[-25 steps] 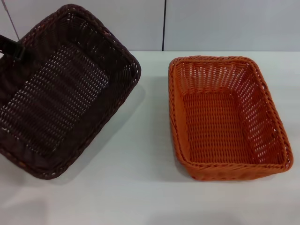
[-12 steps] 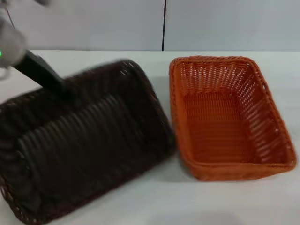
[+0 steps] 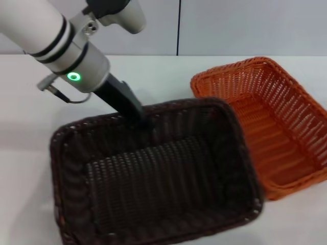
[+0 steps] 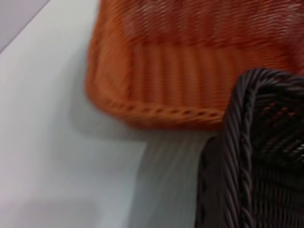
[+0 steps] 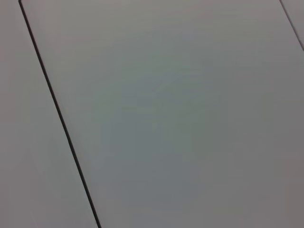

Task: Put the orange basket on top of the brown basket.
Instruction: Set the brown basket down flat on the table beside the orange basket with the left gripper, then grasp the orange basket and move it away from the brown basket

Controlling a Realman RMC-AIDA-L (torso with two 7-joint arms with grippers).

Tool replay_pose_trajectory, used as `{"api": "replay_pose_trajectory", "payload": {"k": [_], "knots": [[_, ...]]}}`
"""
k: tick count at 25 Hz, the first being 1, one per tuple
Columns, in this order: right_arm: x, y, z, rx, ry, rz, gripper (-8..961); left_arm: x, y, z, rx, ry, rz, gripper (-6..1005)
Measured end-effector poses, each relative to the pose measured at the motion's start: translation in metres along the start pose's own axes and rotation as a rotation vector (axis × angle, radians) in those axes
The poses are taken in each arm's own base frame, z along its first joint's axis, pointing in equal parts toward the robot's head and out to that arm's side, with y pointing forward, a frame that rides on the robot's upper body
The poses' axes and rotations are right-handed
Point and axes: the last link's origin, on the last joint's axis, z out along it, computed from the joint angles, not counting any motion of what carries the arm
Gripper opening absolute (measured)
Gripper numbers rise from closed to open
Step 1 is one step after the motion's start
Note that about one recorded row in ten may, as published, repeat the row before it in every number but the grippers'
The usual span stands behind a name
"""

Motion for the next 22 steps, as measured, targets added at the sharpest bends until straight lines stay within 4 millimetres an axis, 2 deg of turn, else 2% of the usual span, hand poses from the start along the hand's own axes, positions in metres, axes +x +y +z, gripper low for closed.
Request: {"api": "replay_pose_trajectory", "payload": {"k": [3, 5, 11, 18, 21, 22], "knots": [[0.001, -0.002, -0.002, 0.005, 0.004, 0.0, 705, 0.003, 0.004, 0.004, -0.03, 0.028, 0.012, 162], [0.001, -0.002, -0.002, 0.006, 0.004, 0.0, 705, 0.008, 0.014, 0.015, -0.135, 0.09, 0.022, 168], [0.002, 0.001, -0.001, -0.001, 0.005, 0.002, 705, 0.012, 0.012, 0.023, -0.122, 0.13, -0.014, 208], [0.002, 0.01, 0.002, -0.047, 0.019, 0.009, 705, 0.003, 0.002, 0.016, -0.065, 0.207, -0.061, 405], [-0.004, 0.026, 0.011, -0.243, 0.088, 0.043, 704, 0.001, -0.002, 0.008, -0.029, 0.284, -0.069, 490], [-0.01, 0.032, 0.014, -0.321, 0.117, 0.04, 704, 0.001, -0.005, 0.0, 0.007, 0.379, -0.073, 519]]}}
